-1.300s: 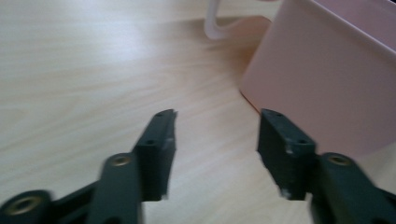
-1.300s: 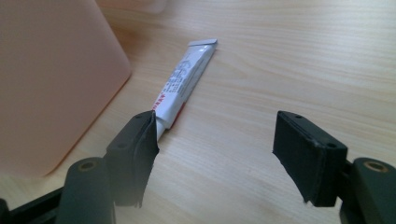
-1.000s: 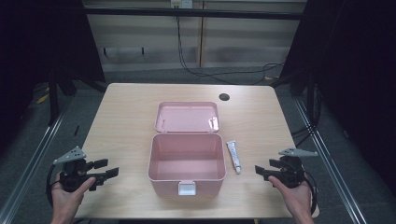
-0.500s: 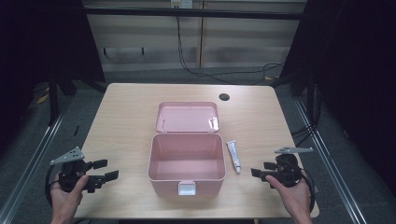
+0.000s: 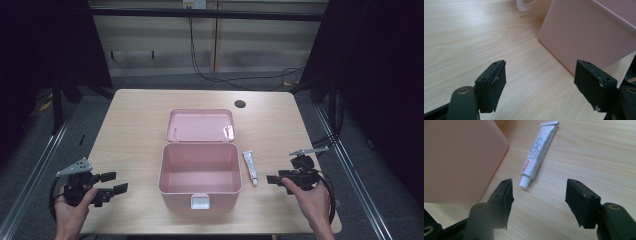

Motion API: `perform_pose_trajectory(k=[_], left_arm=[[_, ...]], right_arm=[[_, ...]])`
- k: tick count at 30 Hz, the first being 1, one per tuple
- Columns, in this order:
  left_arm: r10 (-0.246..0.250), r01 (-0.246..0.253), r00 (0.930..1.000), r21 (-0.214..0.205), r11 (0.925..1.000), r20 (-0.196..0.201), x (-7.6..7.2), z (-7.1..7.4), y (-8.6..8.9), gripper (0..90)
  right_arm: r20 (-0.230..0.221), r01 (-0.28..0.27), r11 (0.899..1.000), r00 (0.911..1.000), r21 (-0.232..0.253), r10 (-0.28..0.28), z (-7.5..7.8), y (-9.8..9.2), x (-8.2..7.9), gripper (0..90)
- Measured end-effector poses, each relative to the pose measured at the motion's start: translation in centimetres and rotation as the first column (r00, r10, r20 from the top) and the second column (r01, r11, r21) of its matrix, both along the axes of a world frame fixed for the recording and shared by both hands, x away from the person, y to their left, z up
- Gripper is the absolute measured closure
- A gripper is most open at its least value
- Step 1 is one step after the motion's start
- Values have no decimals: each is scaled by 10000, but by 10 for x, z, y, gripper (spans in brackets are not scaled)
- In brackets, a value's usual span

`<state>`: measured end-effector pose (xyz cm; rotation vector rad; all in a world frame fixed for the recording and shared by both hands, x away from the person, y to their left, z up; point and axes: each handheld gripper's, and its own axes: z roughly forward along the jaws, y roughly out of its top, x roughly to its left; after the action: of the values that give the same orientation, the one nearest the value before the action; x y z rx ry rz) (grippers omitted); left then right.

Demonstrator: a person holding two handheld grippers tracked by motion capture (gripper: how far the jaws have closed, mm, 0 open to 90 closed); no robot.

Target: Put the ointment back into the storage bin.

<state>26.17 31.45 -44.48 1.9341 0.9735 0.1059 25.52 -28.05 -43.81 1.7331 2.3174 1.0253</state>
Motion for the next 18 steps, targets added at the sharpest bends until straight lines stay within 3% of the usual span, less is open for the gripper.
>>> perform_pose_trajectory(k=[10, 11, 13, 18], left_arm=[[-74, 77, 9999, 187, 9998, -143, -1, -2, -3, 259], [-14, 16, 9999, 138, 9999, -160, -1, -2, -2, 259], [-3, 5, 9999, 124, 9999, -133, -3, -1, -1, 259], [-172, 174, 9998, 123, 9998, -120, -3, -1, -4, 259]], right_arm=[[-424, -519, 9985, 9978, -192, 511, 15, 12, 22, 463], [-672, -672, 9969, 9957, -417, 643, 18, 18, 29, 484], [-705, -746, 9950, 9951, -663, 699, 19, 22, 33, 527], [-1316, -914, 9930, 9880, -746, 811, 21, 31, 41, 524]])
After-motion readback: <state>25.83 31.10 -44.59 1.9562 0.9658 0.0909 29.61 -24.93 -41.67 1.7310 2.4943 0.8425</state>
